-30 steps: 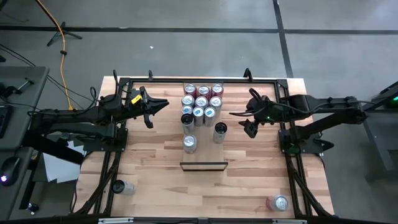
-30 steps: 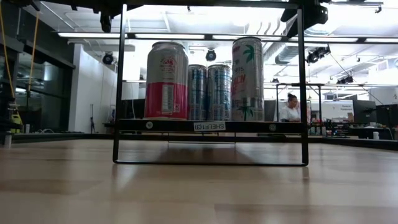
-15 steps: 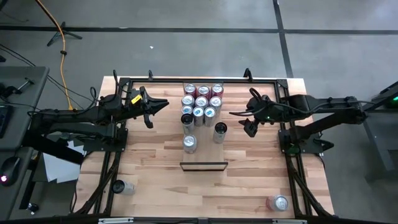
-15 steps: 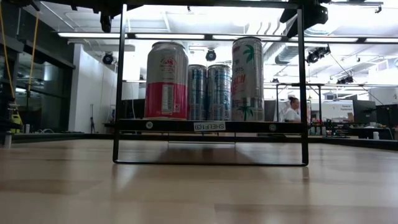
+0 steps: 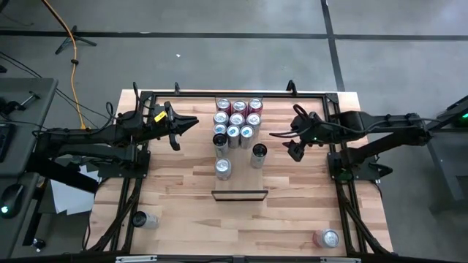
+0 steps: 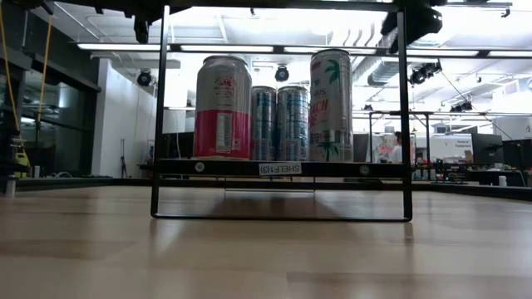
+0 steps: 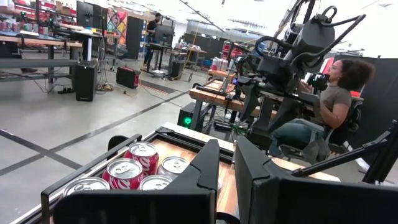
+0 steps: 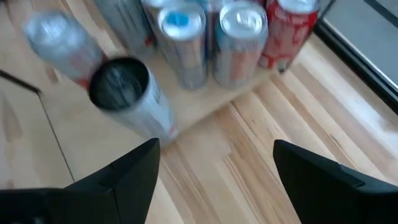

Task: Place canned beverage on shelf
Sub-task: Put the right white pink soda can on the shelf aligned with the other white pink soda can

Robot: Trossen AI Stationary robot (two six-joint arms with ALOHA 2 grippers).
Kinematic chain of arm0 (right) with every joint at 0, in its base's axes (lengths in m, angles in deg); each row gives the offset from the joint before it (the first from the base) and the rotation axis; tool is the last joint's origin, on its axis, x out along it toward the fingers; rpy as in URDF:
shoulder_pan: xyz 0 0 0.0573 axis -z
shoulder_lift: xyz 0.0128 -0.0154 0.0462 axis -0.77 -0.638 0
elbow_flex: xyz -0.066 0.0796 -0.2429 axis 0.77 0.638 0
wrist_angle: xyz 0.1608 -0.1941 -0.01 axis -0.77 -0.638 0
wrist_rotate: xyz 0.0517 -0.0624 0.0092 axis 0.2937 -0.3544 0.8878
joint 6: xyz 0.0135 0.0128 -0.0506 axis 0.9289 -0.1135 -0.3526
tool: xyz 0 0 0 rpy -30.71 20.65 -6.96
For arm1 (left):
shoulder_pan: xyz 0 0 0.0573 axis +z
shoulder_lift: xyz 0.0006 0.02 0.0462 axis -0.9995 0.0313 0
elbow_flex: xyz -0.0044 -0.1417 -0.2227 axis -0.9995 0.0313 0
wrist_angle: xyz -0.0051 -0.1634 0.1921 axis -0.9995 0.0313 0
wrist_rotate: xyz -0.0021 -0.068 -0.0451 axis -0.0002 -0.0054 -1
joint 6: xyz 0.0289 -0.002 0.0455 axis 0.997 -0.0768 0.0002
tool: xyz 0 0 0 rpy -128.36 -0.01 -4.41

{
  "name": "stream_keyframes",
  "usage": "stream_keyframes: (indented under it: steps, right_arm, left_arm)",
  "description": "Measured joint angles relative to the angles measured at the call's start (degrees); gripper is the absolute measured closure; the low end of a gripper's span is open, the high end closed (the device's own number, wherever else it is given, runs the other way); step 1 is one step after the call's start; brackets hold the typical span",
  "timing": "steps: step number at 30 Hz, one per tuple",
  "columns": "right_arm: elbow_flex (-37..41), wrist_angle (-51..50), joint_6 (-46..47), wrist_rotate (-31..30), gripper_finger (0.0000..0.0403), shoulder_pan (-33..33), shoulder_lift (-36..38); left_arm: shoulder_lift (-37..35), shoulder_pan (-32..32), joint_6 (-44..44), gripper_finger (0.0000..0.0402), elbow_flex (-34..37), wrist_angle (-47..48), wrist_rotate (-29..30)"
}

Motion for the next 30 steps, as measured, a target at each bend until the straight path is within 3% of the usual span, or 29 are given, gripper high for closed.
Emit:
stream_keyframes:
  steps: [4, 7, 10, 14, 18, 22, 26, 30]
  right_arm:
    - [0.0, -5.9, 0.5, 1.5, 0.0125, -0.6, 0.0]
    - [0.2, -9.4, 1.7, 1.5, 0.0174, -1.7, 0.0]
    - [4.4, -6.8, 3.4, 1.5, 0.0256, -3.0, 1.0]
    - [17.6, 6.4, 8.8, 4.6, 0.0379, -5.0, 4.1]
    - [28.3, 25.6, 13.1, 7.2, 0.0379, -6.0, 6.0]
    - [33.7, 40.7, 15.0, 6.7, 0.0399, -5.9, 5.8]
    - [35.7, 46.0, 16.3, 2.7, 0.0401, -5.3, 4.0]
    - [35.7, 52.3, 16.0, 4.4, 0.0402, -3.8, 1.1]
  left_arm:
    - [0.0, 0.0, 0.0, 0.0402, 0.0, 0.0, 0.0]
    - [0.0, 0.0, 0.0, 0.0402, 0.0, 0.0, 0.0]
    - [0.0, 0.0, 0.0, 0.0402, 0.0, 0.0, 0.0]
    - [0.0, 0.0, 0.0, 0.0402, 0.0, 0.0, 0.0]
    - [0.0, 0.0, 0.0, 0.0401, 0.0, 0.0, 0.0]
    - [0.0, 0.0, 0.0, 0.0401, 0.0, 0.0, 0.0]
    - [0.0, 0.0, 0.0, 0.0402, 0.0, 0.0, 0.0]
    - [0.0, 0.0, 0.0, 0.0401, 0.0, 0.0, 0.0]
